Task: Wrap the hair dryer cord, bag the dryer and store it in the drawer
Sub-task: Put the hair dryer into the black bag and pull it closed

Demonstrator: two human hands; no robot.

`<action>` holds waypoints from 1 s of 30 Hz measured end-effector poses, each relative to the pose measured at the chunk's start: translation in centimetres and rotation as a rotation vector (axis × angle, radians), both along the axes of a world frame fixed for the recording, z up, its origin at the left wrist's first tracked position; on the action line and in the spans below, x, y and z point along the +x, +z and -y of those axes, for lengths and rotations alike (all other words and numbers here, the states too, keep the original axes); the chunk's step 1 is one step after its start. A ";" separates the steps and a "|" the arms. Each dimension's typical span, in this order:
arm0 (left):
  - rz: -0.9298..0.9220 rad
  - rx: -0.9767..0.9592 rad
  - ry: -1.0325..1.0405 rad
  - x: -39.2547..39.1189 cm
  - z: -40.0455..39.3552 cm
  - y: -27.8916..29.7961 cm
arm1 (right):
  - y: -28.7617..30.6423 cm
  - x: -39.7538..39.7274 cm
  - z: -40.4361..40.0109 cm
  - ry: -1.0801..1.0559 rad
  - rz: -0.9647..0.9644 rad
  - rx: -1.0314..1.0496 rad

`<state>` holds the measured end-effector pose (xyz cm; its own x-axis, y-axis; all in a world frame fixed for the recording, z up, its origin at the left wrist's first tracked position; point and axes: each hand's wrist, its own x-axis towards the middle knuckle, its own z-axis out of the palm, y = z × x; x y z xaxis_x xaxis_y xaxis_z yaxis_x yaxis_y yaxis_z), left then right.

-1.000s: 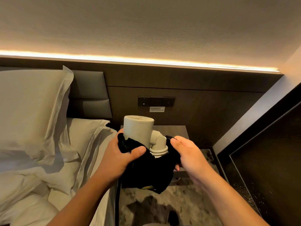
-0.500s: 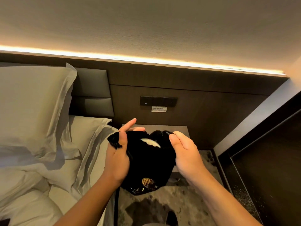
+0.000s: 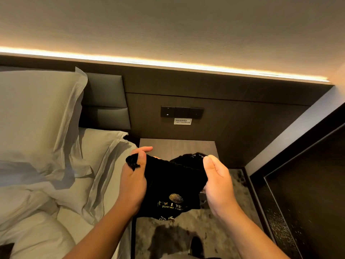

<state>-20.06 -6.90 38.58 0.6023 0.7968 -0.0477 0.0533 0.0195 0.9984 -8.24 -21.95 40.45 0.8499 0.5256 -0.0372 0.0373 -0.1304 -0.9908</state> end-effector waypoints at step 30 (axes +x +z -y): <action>0.367 -0.351 0.034 -0.1 -3.6 1.4 | -0.7 1.1 1.7 -0.091 -0.215 0.230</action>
<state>-20.14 -3.34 40.03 0.6040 0.7899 -0.1060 -0.3062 0.3528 0.8842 -7.13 -23.67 39.72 0.8794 0.4633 -0.1098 -0.1772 0.1043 -0.9786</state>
